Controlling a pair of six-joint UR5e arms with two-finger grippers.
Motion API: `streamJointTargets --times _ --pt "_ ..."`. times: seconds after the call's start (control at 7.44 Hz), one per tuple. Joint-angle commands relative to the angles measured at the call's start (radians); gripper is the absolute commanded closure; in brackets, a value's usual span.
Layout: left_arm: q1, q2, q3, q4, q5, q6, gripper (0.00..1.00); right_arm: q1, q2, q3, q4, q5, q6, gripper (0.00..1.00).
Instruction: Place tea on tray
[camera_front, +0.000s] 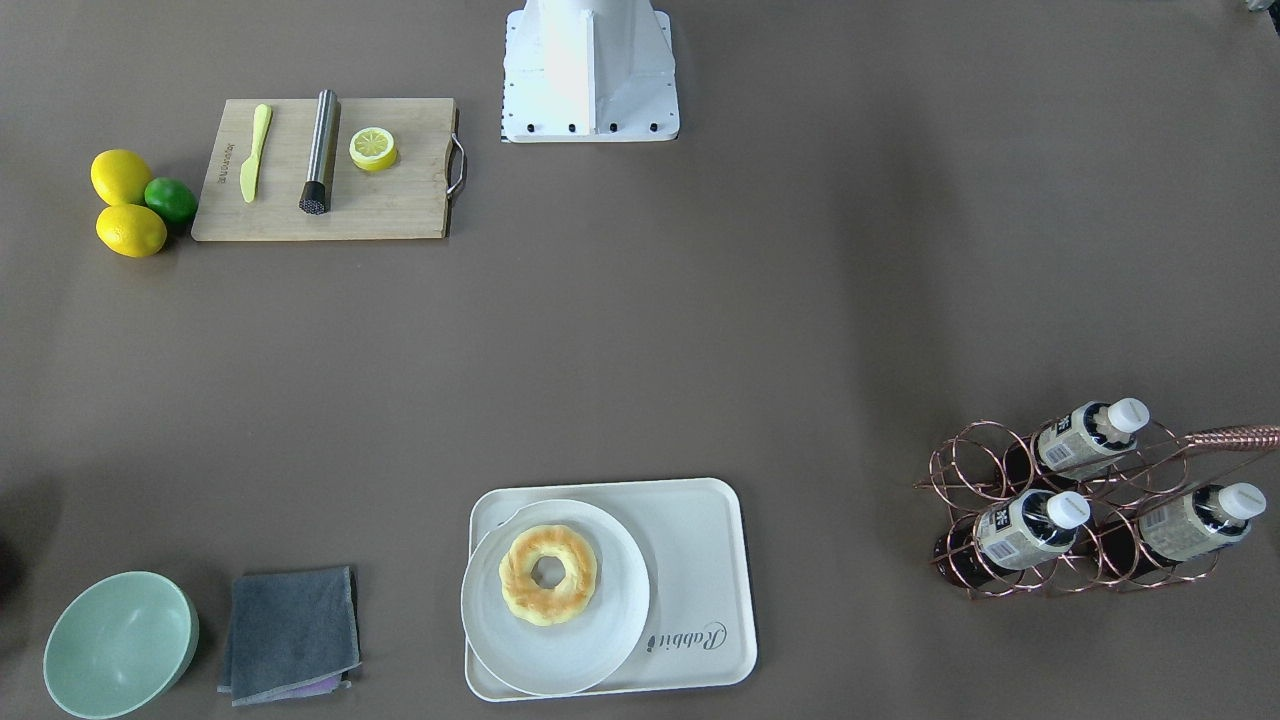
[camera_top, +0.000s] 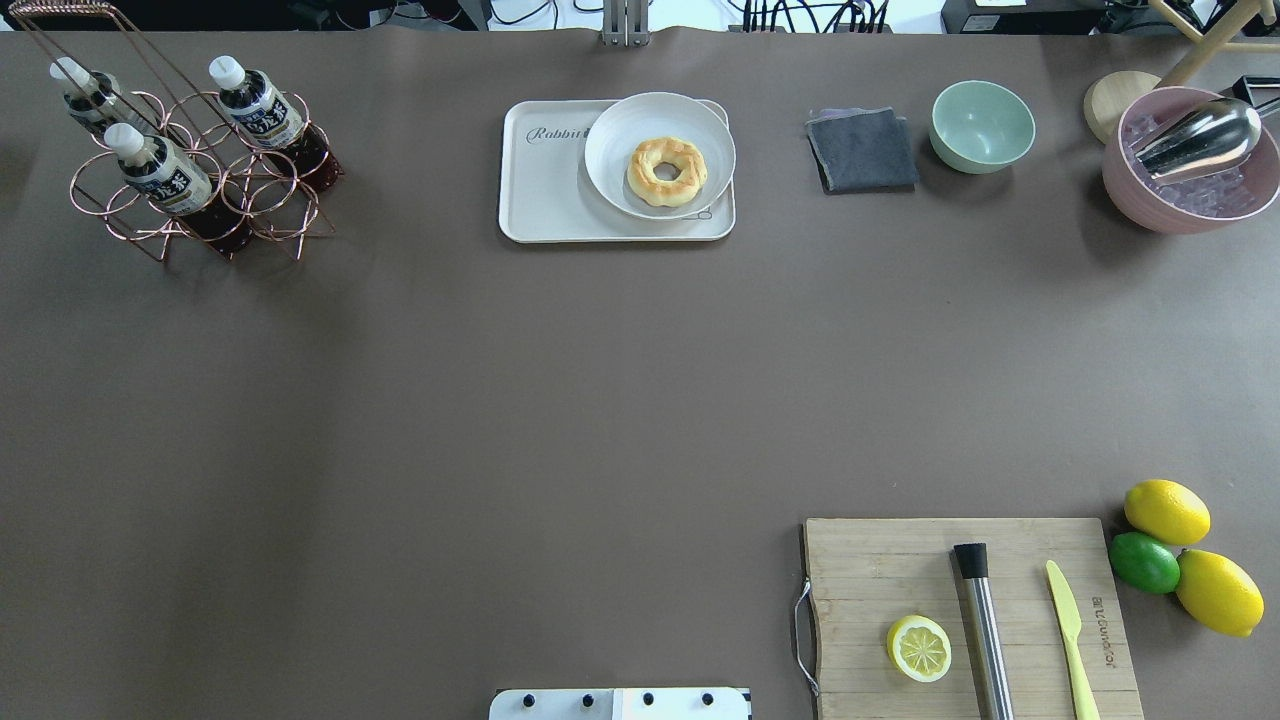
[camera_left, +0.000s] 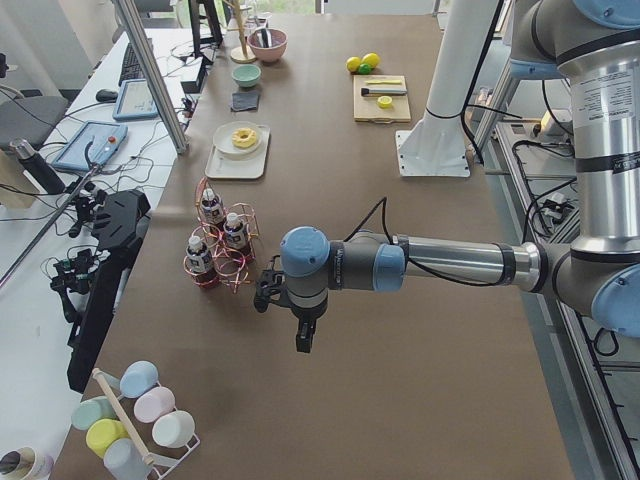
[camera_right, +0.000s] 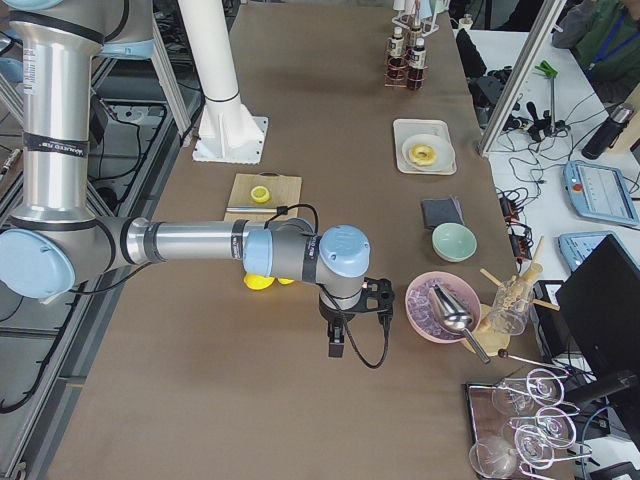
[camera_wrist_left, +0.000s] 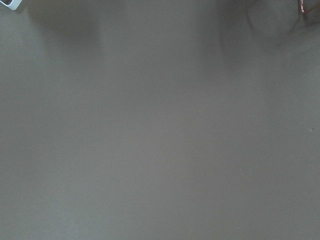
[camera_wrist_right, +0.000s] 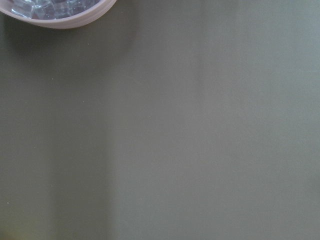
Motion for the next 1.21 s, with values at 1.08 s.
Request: streamJointTargets --times 1.08 --pt "-0.002 -0.025 0.045 -0.135 -0.17 -0.04 0.0 0.0 0.0 0.004 0.003 0.004 0.005 0.0"
